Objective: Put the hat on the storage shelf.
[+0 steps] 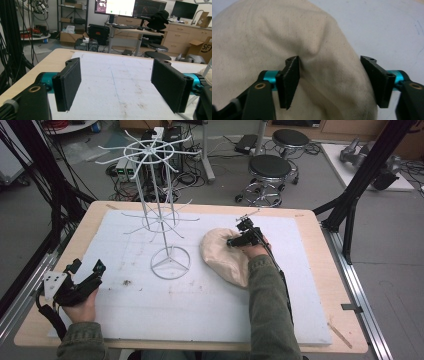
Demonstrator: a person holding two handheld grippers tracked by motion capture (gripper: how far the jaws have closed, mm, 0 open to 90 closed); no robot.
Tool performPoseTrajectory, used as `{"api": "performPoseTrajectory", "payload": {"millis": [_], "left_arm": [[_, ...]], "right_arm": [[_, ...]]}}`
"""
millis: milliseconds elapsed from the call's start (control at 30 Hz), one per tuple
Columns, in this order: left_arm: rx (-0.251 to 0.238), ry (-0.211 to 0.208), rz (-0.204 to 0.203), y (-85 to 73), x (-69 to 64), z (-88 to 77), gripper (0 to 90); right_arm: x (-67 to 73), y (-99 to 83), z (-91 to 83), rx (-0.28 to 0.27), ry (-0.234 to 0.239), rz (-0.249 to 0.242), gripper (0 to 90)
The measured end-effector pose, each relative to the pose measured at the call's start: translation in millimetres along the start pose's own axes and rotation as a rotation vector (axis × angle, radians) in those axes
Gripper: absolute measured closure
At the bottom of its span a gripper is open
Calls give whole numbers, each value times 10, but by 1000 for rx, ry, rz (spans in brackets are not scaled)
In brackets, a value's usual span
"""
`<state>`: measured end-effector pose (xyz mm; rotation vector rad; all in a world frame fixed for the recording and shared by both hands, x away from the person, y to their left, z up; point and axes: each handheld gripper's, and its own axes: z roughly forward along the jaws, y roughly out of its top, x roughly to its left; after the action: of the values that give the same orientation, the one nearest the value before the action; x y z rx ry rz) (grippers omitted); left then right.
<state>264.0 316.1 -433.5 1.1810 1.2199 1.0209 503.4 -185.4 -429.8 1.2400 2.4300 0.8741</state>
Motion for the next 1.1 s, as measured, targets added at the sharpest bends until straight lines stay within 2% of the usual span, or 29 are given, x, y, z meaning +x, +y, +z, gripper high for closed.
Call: {"api": "performPoseTrajectory", "payload": {"millis": [67,167,233,267,333,367,400,567,933,1100], "left_arm": [[1,0,1,1,-1,-1,247],[-1,0,3,1,-3,-1,251],[-1,0,3,1,-3,-2,251],[-2,0,3,1,-3,-2,251],[1,-1,2,-1,1,1,251],[1,-1,2,-1,1,1,251],[0,0,0,-4,0,6,251],[-1,-1,0,-2,-2,5,251],[-1,1,0,-1,3,1,251],[-1,0,0,0,2,1,251]], "right_arm": [[14,-37,3,-11,-11,-20,393],[61,-67,-6,-11,-61,-75,503],[68,-73,-23,-12,-79,-91,622],[68,-73,-23,-12,-79,-91,622],[79,-84,-57,-10,-86,-110,741],[79,-84,-57,-10,-86,-110,741],[91,-80,-67,-9,-93,-117,787],[127,-66,-72,-4,-113,-127,814],[115,-71,-72,-12,-106,-116,807],[110,-75,-75,-15,-99,-72,806]]}}
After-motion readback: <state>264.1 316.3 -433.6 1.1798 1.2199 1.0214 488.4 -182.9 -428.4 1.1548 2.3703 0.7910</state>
